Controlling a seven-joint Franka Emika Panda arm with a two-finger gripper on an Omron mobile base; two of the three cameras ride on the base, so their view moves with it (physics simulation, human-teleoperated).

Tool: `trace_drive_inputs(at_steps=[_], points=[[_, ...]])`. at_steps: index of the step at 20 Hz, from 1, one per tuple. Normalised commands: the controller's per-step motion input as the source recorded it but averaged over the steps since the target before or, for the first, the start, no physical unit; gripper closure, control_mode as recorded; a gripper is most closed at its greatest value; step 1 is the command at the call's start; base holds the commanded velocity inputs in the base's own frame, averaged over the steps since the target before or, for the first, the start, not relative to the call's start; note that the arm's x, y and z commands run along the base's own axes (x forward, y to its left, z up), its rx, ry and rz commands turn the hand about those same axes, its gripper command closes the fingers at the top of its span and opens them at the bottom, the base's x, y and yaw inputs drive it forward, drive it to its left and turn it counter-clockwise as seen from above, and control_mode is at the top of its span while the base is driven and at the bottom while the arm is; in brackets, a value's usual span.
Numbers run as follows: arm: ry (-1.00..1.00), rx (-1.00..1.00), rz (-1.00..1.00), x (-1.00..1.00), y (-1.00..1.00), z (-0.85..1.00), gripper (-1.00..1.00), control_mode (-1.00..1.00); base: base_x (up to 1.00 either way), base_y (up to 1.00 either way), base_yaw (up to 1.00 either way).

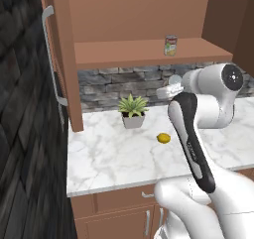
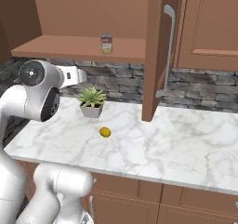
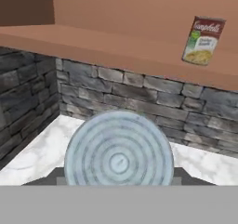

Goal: Restock the canned food cabinet by taking the new fresh canned food from the counter and placing it in the cabinet. Then, take the old canned food from the cabinet and place it on the counter.

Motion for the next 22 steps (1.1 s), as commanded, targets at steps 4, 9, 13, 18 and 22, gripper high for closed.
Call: trace_drive_inputs(at_steps=[4, 9, 13, 18, 22], points=[[0.43, -0.22, 0.00, 0.06, 0.01, 1.00, 1.00, -1.00, 0.00, 0.00, 0.00], [0.08, -0.05, -0.03, 0.04, 0.00, 0.48, 1.00, -1.00, 0.00, 0.00, 0.00], [-0.13, 0.03, 0.00, 0.09, 0.09, 0.01, 1.00, -1.00, 0.00, 0.00, 0.00], [-0.06, 0.00, 0.00, 0.53, 0.20, -0.14, 1.00, -1.00, 0.00, 0.00, 0.00], [-0.03, 0.00, -0.08, 0.78, 0.50, -0.03, 1.00, -1.00, 0.00, 0.00, 0.00]])
